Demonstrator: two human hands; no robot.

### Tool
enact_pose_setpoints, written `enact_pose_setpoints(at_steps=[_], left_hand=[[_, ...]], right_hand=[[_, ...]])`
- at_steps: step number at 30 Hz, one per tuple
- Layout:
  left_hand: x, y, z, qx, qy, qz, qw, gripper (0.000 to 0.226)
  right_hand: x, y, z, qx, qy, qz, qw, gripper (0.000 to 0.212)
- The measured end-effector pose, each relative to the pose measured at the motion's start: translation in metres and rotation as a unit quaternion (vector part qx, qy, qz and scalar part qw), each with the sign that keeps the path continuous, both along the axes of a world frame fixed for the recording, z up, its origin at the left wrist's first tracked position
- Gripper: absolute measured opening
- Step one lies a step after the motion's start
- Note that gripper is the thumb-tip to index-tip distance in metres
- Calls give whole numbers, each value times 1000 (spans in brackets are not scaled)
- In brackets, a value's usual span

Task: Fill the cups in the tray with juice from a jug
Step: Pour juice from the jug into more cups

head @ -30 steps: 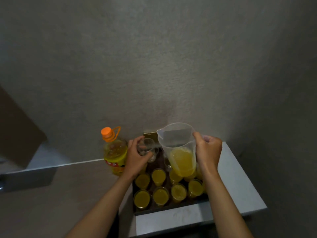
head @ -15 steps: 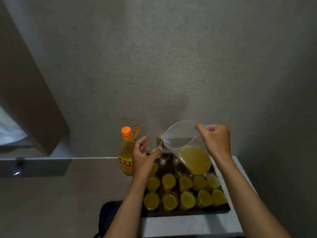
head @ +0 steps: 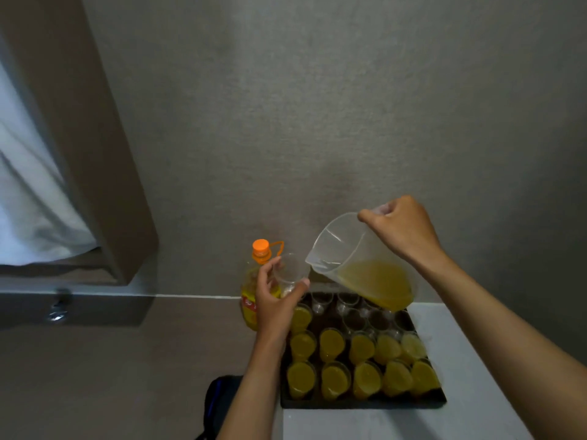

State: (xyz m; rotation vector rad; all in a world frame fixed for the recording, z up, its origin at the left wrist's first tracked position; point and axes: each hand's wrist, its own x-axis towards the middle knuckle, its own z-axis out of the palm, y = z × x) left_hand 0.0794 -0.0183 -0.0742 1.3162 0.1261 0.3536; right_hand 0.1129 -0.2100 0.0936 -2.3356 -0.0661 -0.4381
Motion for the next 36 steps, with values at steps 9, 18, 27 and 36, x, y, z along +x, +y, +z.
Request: enact_pose_setpoints(at_steps=[9, 18, 27, 36], left_hand=[[-9, 8, 5, -20, -7, -18, 1000, 59], [-9, 5, 6, -5, -16, -28, 999, 60], [-2, 6, -5, -5, -9, -42, 999, 61], [-2, 11, -9, -10, -2, -26, 1000, 59]], right_hand=[[3, 22, 23, -74, 5, 15, 997, 52], [7, 32, 34, -120, -2, 23, 993, 49], [13, 36, 37, -157, 2, 22, 987, 46], [14, 42, 43, -158, 2, 13, 987, 44]])
